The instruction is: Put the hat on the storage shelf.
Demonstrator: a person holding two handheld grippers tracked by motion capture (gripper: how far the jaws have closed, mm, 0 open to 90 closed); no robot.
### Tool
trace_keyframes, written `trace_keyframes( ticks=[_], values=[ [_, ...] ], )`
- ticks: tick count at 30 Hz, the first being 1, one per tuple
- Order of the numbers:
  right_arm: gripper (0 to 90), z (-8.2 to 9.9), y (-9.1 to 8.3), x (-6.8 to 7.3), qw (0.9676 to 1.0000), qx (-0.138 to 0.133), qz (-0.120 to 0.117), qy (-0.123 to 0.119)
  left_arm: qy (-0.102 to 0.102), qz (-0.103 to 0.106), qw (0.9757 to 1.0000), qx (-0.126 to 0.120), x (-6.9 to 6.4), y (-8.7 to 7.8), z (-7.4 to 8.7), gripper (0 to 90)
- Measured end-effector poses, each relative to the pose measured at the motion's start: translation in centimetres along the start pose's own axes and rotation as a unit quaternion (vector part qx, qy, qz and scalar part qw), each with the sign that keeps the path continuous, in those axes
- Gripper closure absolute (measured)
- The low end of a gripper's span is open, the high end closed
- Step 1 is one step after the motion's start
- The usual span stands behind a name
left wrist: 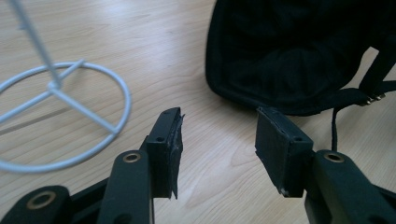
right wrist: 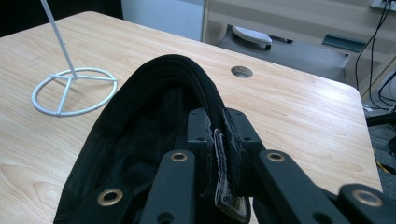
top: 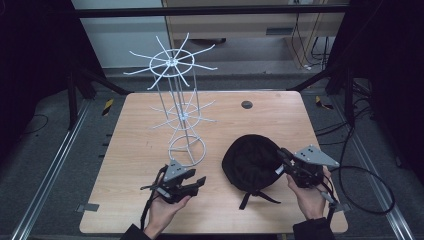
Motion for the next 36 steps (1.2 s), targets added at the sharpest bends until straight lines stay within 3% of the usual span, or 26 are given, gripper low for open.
trace_keyframes(
  ticks=[6,16,24,29,32,36],
  values=[
    [81.6,0.2,-0.1,-0.2,1.0000,-0.002,-0.002,-0.005,-0.006,0.014,0.9999,-0.004,-0.5,1.9,-0.9,51.9],
    [81.5,0.9,0.4,0.6,0.9997,0.006,-0.020,-0.010,-0.004,0.030,0.9992,-0.026,-1.8,4.5,-4.3,54.2],
    [81.5,1.4,0.4,1.3,0.9994,0.003,-0.032,-0.014,-0.021,0.047,0.9977,-0.045,-2.8,7.4,-7.1,52.2],
    [81.5,1.7,0.5,1.5,0.9992,0.003,-0.037,-0.018,-0.029,0.051,0.9969,-0.052,-2.9,8.5,-8.0,51.1],
    [81.5,1.8,0.6,1.7,0.9989,0.001,-0.042,-0.022,-0.047,0.062,0.9952,-0.059,-2.9,9.4,-8.7,50.2],
    [81.5,1.8,0.5,2.0,0.9986,0.000,-0.049,-0.022,-0.051,0.068,0.9945,-0.061,-3.1,10.0,-9.2,48.7]
  ],
)
Point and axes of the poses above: each handheld gripper's, and its own axes: y roughly forward along the jaws, z roughly out of its underside, x roughly to its left, the point moved 1 cm from there along y, roughly forward along the jaws, and after that the axes turned 10 degrees about z, right-handed, at the moved point
